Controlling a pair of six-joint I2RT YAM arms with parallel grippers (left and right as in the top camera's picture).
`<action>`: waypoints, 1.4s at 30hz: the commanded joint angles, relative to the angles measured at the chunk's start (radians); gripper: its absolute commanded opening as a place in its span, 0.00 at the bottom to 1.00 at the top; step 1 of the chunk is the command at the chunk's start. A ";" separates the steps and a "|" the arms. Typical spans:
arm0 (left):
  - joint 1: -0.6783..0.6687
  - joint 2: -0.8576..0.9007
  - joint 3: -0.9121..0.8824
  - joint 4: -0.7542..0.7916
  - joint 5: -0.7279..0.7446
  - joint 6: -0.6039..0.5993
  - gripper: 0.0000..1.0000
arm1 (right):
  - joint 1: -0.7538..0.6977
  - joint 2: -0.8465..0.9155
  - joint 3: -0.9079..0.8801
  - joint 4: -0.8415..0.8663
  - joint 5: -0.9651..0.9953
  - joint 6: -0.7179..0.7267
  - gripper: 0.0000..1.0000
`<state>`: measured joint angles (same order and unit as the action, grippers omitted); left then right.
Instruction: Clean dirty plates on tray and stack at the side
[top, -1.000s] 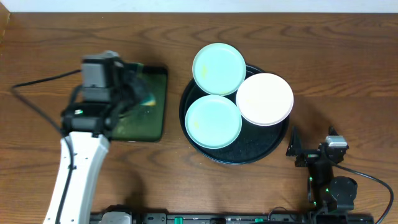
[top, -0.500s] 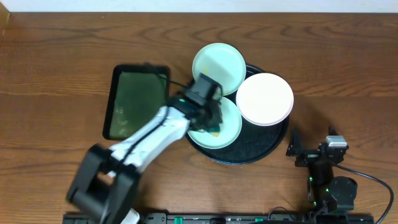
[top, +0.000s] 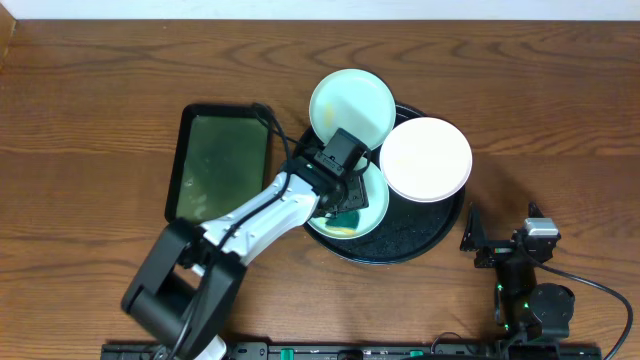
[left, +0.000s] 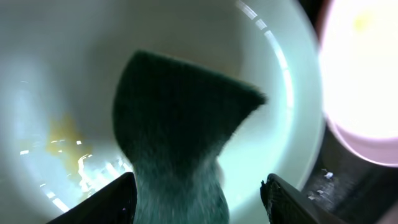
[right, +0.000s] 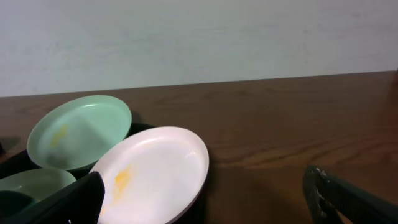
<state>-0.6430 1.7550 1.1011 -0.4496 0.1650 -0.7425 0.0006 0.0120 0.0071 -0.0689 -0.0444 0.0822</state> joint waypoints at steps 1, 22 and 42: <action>0.055 -0.140 0.037 -0.015 -0.020 0.035 0.66 | 0.014 -0.006 -0.002 -0.003 0.006 -0.013 0.99; 0.591 -0.602 0.032 -0.441 -0.143 0.035 0.79 | 0.014 -0.006 -0.002 0.280 -0.081 0.230 0.99; 0.591 -0.565 0.032 -0.440 -0.148 0.030 0.79 | 0.014 0.832 1.015 -0.541 -0.806 0.091 0.99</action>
<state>-0.0559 1.1839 1.1229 -0.8871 0.0372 -0.7170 0.0006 0.7471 0.9928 -0.5804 -0.5312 0.1921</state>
